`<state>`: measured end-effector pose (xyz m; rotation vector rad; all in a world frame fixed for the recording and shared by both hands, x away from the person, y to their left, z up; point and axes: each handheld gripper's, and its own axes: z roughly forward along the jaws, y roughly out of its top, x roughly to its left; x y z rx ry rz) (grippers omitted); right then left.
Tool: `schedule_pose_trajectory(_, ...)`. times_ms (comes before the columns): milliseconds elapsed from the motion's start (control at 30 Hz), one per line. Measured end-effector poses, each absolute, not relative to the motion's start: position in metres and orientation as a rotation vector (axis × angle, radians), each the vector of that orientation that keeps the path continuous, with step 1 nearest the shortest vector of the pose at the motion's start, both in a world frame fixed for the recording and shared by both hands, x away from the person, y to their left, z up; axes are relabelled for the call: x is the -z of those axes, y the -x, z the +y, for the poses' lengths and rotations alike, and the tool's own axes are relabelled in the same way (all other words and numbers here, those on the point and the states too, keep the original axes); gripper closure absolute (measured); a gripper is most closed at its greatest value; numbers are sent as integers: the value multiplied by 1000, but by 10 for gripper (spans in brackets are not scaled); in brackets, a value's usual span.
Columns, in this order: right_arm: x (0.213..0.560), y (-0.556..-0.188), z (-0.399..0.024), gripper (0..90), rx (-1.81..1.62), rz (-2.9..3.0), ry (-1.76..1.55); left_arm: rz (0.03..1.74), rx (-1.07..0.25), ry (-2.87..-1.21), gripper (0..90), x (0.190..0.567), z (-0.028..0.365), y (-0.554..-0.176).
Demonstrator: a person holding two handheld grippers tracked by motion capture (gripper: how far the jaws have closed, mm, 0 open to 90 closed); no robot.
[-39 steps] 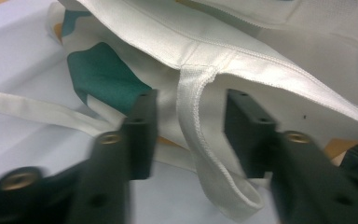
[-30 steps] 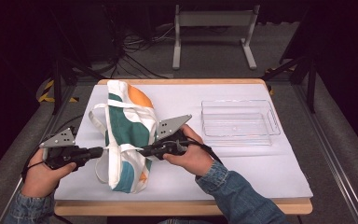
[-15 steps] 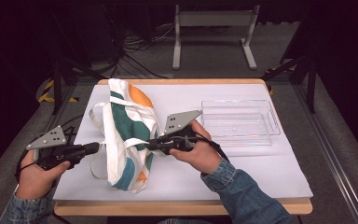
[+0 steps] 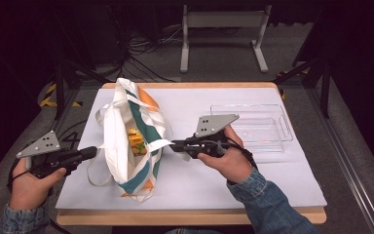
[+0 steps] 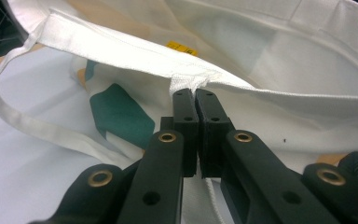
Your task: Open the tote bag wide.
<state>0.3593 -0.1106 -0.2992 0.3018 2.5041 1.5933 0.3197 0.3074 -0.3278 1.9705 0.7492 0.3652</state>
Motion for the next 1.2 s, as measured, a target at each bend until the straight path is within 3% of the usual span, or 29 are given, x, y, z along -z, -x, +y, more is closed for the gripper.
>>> schedule_pose_trajectory(1200,327,-337,-191,878,-1535,2491,-538,775,-389,-1911,880,320,326,-313)
